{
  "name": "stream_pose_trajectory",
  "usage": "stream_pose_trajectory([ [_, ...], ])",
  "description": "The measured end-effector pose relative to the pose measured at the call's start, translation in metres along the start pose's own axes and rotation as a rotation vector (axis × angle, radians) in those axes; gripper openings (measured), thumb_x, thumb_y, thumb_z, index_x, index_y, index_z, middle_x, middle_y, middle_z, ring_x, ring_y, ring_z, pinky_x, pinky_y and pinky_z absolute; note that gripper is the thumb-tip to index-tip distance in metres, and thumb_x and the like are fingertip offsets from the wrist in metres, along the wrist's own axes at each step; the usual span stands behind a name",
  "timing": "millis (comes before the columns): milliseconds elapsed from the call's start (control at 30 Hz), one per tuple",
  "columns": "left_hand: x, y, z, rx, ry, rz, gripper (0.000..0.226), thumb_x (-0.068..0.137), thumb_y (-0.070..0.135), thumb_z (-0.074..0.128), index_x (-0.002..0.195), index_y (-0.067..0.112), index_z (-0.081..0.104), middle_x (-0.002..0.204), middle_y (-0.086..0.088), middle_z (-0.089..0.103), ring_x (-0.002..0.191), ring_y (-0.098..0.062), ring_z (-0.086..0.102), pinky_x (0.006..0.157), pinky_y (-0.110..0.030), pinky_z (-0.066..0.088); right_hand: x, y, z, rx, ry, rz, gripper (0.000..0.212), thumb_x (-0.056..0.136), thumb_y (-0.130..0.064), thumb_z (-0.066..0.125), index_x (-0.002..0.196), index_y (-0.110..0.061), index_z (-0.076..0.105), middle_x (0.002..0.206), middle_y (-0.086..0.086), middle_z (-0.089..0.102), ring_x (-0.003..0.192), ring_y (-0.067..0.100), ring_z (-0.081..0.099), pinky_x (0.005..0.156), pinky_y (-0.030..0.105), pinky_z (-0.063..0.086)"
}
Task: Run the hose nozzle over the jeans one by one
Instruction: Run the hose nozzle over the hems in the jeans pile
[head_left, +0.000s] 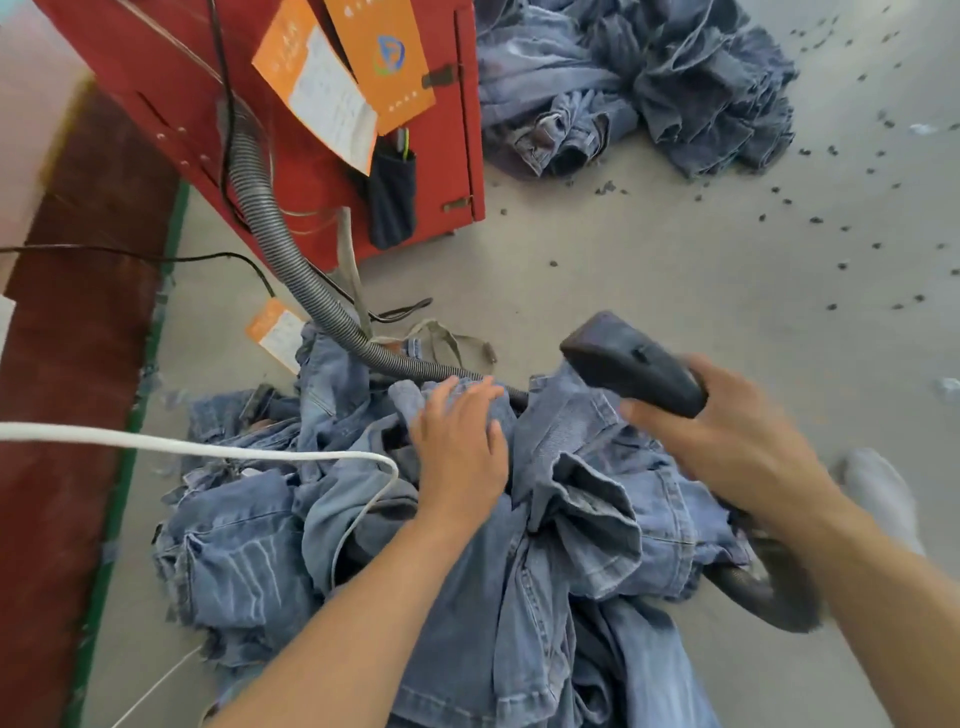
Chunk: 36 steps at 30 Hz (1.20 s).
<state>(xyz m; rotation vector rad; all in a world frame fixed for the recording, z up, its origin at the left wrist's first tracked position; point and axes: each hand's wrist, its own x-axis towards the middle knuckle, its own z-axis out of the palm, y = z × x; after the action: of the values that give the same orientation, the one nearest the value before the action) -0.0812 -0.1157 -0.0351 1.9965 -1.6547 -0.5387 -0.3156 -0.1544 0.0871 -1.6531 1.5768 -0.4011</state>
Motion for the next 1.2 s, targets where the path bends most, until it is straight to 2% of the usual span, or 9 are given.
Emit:
stream_pose_trajectory([
  [133,0.017,0.025,0.017,-0.146,-0.536,-0.083,0.106,0.096,0.033,0.070,0.163,0.026,-0.013,0.145,-0.011,0.054,0.127,-0.035,0.055,0.105,-0.047,0.045,-0.017,0.015,-0.054,-0.011,0.048,0.085,0.019,0.088,-0.044,0.077,0.080,-0.036,0.061,0.053,0.009,0.063,0.042,0.020,0.056,0.055,0.044,0.052],
  [200,0.014,0.026,0.013,-0.040,-0.500,0.060,0.083,0.092,0.029,0.070,0.162,0.022,0.025,0.122,-0.008,0.065,0.115,-0.031,0.058,0.095,-0.040,0.044,-0.030,0.024,-0.063,-0.031,0.027,0.160,0.021,0.087,-0.043,0.077,0.080,-0.031,0.061,0.054,0.014,0.063,0.044,0.027,0.057,0.062,0.054,0.056],
  [300,-0.020,0.006,-0.005,-0.257,-0.326,0.214,0.024,0.078,0.018,0.068,0.099,0.023,0.076,0.089,0.008,0.064,0.088,-0.012,0.056,0.079,-0.030,0.043,-0.043,0.042,-0.064,-0.062,-0.022,0.202,0.017,0.086,-0.042,0.078,0.085,-0.035,0.063,0.056,0.015,0.064,0.046,0.035,0.058,0.063,0.055,0.057],
  [400,-0.067,-0.015,-0.022,-0.395,-0.289,0.130,0.025,0.072,0.007,0.067,0.089,0.024,0.072,0.097,0.014,0.061,0.095,-0.005,0.063,0.080,-0.017,0.045,-0.048,0.048,-0.057,-0.186,-0.136,0.148,0.020,0.086,-0.046,0.077,0.099,-0.042,0.063,0.055,0.007,0.066,0.045,0.026,0.061,0.056,0.042,0.057],
  [567,-0.095,-0.022,-0.037,-0.380,-0.288,0.147,0.025,0.077,0.003,0.076,0.093,0.021,0.068,0.116,0.011,0.064,0.129,0.000,0.056,0.106,-0.023,0.046,-0.044,0.031,-0.036,-0.286,-0.294,0.007,0.029,0.083,-0.046,0.079,0.100,-0.058,0.058,0.056,-0.019,0.064,0.046,-0.001,0.058,0.048,0.008,0.041],
  [700,-0.096,-0.015,-0.042,-0.511,-0.194,-0.126,0.014,0.084,0.012,0.074,0.088,0.022,0.064,0.085,0.015,0.069,0.088,-0.001,0.066,0.075,-0.022,0.052,-0.046,0.033,-0.033,-0.247,-0.298,0.006,0.026,0.087,-0.037,0.081,0.097,-0.052,0.061,0.063,-0.013,0.066,0.047,0.003,0.058,0.047,0.014,0.043],
  [767,-0.094,-0.018,-0.045,-0.597,-0.123,-0.307,0.022,0.088,0.004,0.073,0.076,0.013,0.056,0.065,0.011,0.056,0.063,-0.006,0.050,0.061,-0.023,0.043,-0.046,0.035,-0.036,-0.215,-0.223,0.013,0.021,0.087,-0.033,0.081,0.093,-0.045,0.064,0.056,-0.010,0.063,0.041,0.004,0.054,0.042,0.013,0.039],
  [1100,-0.099,-0.030,-0.065,-0.456,-0.213,-0.203,0.027,0.085,0.005,0.078,0.074,0.021,0.060,0.070,0.012,0.065,0.063,-0.005,0.055,0.059,-0.014,0.041,-0.024,0.020,-0.036,-0.073,-0.368,-0.021,0.018,0.087,-0.030,0.081,0.095,-0.038,0.067,0.055,-0.002,0.061,0.047,0.011,0.056,0.048,0.024,0.047],
  [1200,-0.103,-0.025,-0.072,-0.424,-0.311,-0.178,0.025,0.084,0.035,0.080,0.084,0.033,0.055,0.071,0.013,0.061,0.060,-0.004,0.053,0.057,-0.017,0.039,-0.008,0.003,-0.009,-0.098,-0.285,-0.095,0.017,0.087,-0.030,0.080,0.097,-0.032,0.067,0.060,-0.007,0.065,0.048,0.006,0.057,0.050,0.027,0.049],
])
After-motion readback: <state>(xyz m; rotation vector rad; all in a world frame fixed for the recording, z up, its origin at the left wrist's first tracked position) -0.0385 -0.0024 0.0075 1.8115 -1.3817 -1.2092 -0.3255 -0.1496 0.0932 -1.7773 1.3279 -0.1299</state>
